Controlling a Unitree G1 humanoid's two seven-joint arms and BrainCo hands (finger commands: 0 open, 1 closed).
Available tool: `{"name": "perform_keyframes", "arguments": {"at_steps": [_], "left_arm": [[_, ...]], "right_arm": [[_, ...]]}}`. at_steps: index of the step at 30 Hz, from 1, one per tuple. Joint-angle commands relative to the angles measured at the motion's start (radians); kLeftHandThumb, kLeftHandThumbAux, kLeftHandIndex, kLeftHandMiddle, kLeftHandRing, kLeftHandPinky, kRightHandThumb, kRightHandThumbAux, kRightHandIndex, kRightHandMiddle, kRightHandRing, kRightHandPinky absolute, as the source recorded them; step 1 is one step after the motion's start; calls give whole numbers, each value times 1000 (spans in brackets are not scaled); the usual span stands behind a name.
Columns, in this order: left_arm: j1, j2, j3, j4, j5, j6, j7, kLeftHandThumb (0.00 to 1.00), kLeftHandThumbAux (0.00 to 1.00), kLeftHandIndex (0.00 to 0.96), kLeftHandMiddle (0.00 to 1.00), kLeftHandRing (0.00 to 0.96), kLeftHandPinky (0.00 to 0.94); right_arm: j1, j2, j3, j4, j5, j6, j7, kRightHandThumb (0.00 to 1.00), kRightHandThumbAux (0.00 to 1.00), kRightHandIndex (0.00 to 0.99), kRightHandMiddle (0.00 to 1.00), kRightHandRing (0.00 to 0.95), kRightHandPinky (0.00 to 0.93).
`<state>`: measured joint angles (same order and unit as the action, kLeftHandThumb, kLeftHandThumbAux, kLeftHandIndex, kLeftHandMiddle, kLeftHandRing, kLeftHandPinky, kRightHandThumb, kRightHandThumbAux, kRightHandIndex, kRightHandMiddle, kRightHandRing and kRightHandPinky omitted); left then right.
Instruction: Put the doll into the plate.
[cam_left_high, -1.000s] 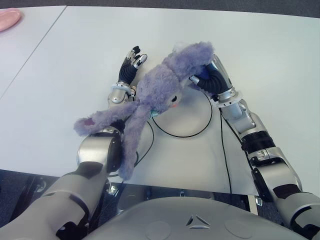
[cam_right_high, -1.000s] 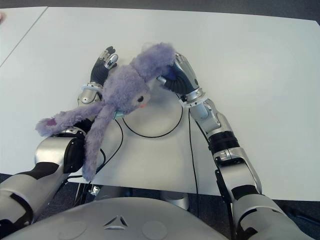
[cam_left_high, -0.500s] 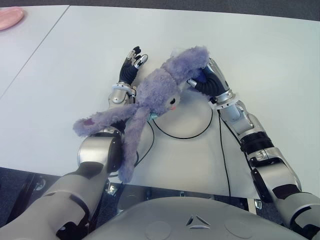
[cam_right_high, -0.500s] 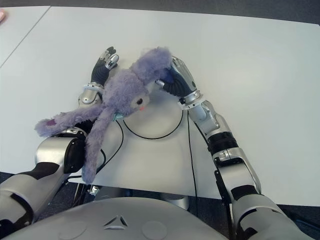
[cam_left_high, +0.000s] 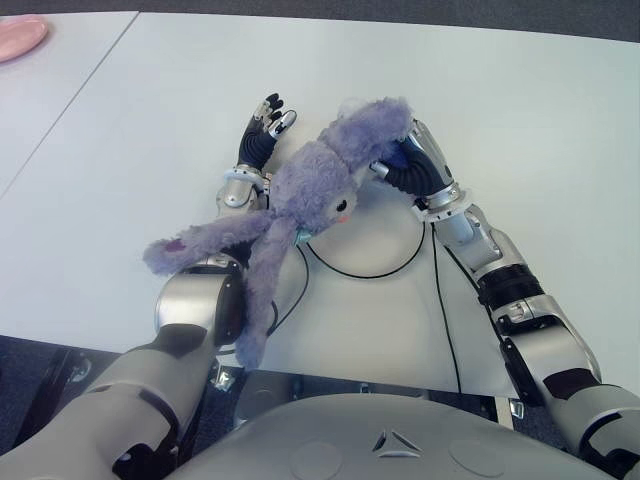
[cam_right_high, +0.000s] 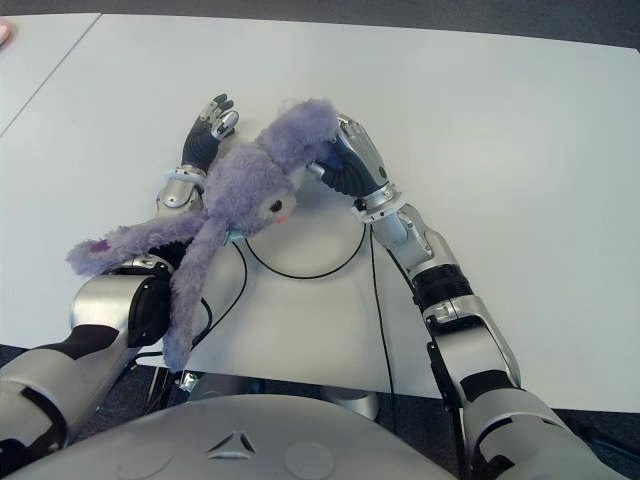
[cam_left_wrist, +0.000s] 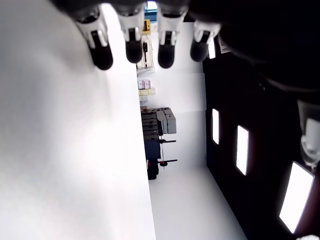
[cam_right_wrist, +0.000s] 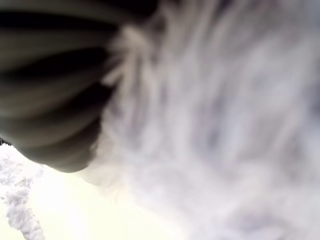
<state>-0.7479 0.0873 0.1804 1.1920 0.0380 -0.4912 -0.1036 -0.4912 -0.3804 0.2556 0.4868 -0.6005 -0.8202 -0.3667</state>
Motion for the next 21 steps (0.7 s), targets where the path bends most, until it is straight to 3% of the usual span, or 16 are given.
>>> {"name": "perform_keyframes", "arguments": {"at_steps": [1,5,10,13,21], "left_arm": [[232,-59,-7,169,20,161,25,0,468,23,94,59,11],[232,-61,-6,169,19,164,26,0,465,23,88,57,20],[230,-61,-2,170,16,167,26,0,461,20,81,54,22],[230,-62,-1,170,16,168,27,0,462,18,76,50,20],[227,-60,-1,170,16,175,25,0,469,11,68,42,15]], "right_arm": [[94,-22,-10,-133,-22,-40,6,701,729,437,896,892,876],[137,-38,-31,-197,6,-57,10,701,729,437,888,881,862],[245,-65,-58,-303,127,-101,53,701,727,437,878,868,851],[265,-63,-62,-322,163,-109,71,700,727,437,874,862,849],[274,-8,-113,-285,105,-220,-17,703,725,438,859,851,843]]}}
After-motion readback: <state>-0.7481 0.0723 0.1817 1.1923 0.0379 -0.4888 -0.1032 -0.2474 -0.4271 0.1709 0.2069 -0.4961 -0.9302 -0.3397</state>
